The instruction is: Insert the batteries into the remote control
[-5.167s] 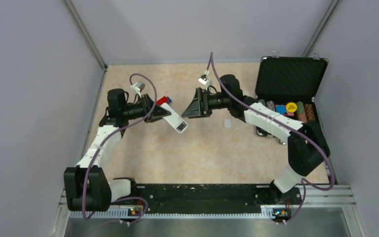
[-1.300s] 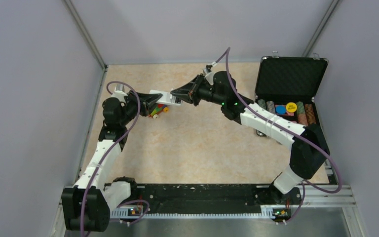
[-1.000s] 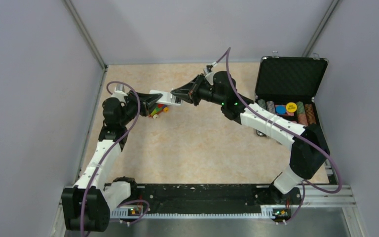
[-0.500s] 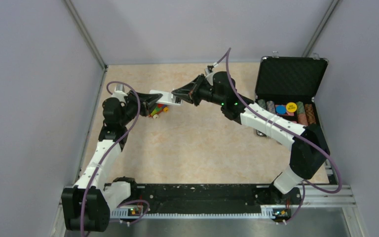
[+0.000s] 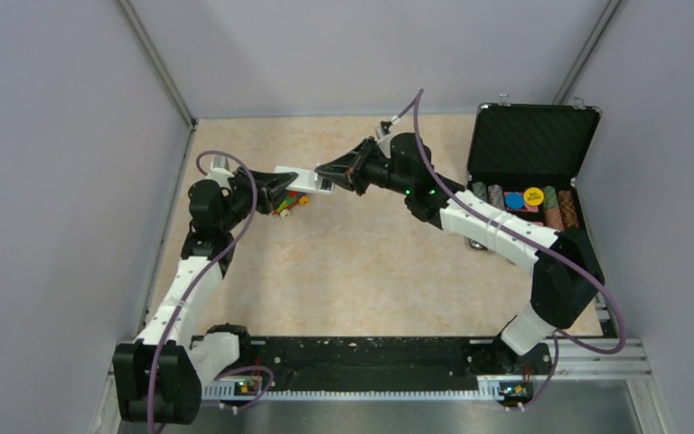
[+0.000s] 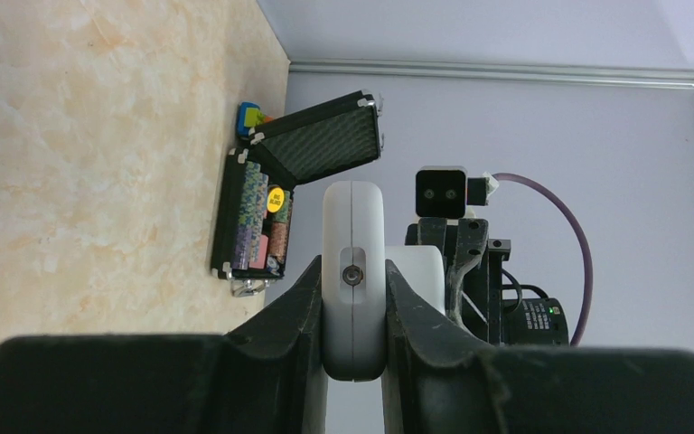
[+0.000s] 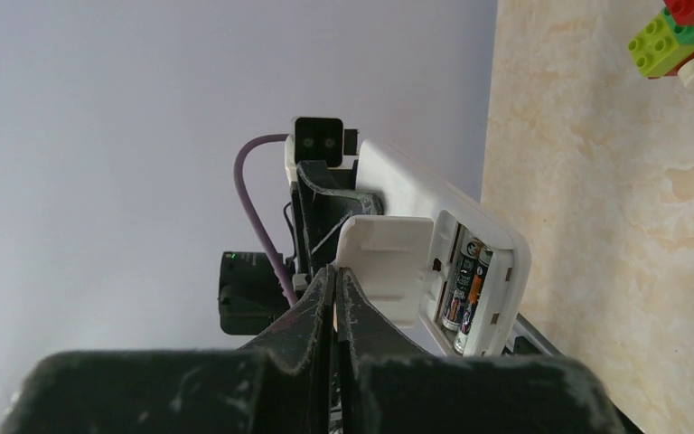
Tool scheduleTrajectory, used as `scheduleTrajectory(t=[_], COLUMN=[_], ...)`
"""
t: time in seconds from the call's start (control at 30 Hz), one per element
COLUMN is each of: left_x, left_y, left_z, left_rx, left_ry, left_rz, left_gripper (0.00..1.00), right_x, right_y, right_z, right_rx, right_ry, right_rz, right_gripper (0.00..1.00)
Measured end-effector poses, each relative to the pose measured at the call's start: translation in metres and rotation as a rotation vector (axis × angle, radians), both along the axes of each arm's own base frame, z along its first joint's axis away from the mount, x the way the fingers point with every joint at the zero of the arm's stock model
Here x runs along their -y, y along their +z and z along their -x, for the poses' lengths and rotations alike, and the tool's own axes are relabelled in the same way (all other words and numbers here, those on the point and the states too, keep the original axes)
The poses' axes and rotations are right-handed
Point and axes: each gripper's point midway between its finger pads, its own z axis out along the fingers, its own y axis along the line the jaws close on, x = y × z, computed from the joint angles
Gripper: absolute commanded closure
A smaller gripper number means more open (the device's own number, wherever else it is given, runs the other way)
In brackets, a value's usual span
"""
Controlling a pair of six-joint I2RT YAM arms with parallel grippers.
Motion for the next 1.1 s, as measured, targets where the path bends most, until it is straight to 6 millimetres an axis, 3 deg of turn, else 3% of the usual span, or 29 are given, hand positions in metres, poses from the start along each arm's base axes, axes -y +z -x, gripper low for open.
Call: scheduleTrajectory(t=[0.4, 1.1], left_x=[0.000, -0.001], left_y=[-0.006, -0.001], left_z=[0.001, 0.000], left_rx=[-0.036, -0.015], left_ry=[0.002, 0.011], left_rz=[0.050, 0.060], left_gripper=[1.00, 1.00], right_x=[0.010, 0.022], right_y=[-0.006, -0.008], right_z=[0.003, 0.007], right_rx=[-0.015, -0.040], right_ry=[-0.012, -0.008], right_rz=[-0.019, -0.029], right_gripper=[1.00, 0.86])
